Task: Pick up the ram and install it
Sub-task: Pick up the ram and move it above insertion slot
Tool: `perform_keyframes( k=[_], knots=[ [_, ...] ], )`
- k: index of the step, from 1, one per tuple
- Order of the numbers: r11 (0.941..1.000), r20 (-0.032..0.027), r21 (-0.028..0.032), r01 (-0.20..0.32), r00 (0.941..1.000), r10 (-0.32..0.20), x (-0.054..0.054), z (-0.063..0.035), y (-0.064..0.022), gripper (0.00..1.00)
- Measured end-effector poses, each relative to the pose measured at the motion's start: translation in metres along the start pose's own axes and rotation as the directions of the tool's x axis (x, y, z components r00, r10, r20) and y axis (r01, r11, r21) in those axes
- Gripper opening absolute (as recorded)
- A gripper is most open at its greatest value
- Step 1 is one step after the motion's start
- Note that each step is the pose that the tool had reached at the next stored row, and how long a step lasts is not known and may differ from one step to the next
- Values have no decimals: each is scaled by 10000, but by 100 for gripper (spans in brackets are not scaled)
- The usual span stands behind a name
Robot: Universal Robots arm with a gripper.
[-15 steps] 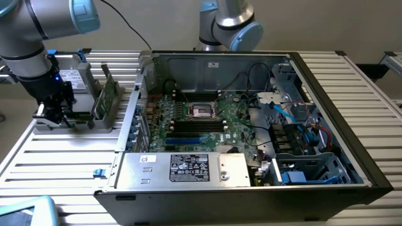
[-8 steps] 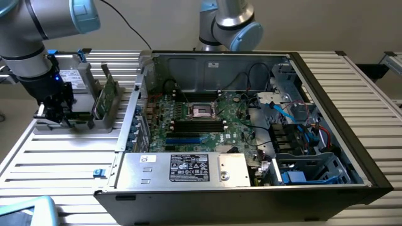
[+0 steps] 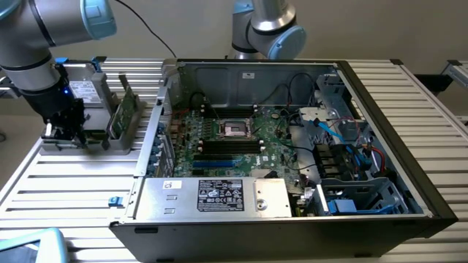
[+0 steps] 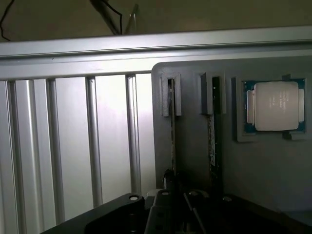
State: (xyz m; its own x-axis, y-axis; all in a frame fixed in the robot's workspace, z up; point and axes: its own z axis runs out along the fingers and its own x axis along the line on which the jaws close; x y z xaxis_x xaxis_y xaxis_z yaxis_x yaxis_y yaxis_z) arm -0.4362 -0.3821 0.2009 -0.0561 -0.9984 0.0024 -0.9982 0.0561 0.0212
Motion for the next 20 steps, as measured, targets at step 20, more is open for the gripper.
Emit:
perform_keyframes(
  k=[20],
  knots=[
    [10000,314,-14,19,9995,-19,15,-571,13,13]
  ],
)
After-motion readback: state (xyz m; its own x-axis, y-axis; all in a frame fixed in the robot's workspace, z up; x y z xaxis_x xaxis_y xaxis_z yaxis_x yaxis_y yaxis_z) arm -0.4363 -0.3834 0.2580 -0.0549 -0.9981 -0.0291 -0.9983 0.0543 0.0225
